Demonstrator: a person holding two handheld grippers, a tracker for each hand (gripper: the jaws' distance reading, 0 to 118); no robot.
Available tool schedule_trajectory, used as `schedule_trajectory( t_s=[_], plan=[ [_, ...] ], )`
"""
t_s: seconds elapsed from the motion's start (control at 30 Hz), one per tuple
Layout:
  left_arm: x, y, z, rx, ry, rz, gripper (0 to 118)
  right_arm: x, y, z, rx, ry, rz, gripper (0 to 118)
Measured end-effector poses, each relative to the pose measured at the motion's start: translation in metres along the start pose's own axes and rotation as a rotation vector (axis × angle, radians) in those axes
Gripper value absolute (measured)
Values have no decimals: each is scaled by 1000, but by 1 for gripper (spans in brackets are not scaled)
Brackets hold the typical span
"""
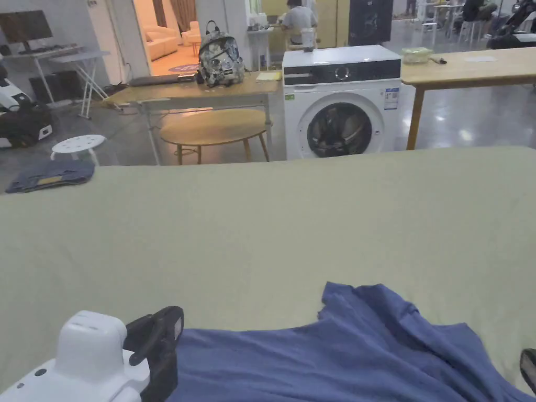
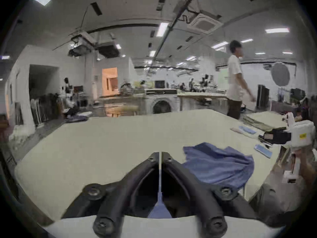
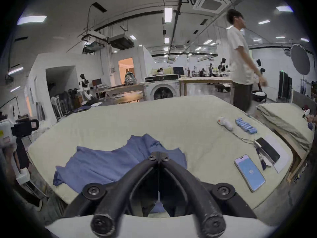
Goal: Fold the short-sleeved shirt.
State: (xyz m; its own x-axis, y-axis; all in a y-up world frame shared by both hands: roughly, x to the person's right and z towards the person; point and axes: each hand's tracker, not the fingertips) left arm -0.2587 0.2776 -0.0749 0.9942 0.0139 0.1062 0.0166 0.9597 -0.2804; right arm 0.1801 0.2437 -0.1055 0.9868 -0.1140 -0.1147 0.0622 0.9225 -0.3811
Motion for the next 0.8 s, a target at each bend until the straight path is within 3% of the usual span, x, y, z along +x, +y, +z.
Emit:
schedule_trajectory(
  t_s=[0.13,0.33,0.4,0.43,0.47,0.7,0.8],
  plan=[
    [-27,-10,-8,-89,91,36,0,-8,3,-4,-9,54,-10,0],
    [-59,-12,-82,-278,36,148,2,-6,-2,-10,-38,59,2,0],
    [-72,-20,-127,-395,-45,186,46,-1,-5,-12,-48,51,-9,0],
    [-86,-28,-153,-443,-71,222,61,3,-7,-14,-55,43,-14,0],
    [-91,-35,-174,-484,-65,243,64,6,-9,-16,-65,34,-19,0],
    [-108,-78,-276,-708,60,225,64,42,-25,-20,-138,-56,-66,0],
    [-108,-88,-295,-733,57,236,54,54,-29,-22,-159,-87,-90,0]
  ],
)
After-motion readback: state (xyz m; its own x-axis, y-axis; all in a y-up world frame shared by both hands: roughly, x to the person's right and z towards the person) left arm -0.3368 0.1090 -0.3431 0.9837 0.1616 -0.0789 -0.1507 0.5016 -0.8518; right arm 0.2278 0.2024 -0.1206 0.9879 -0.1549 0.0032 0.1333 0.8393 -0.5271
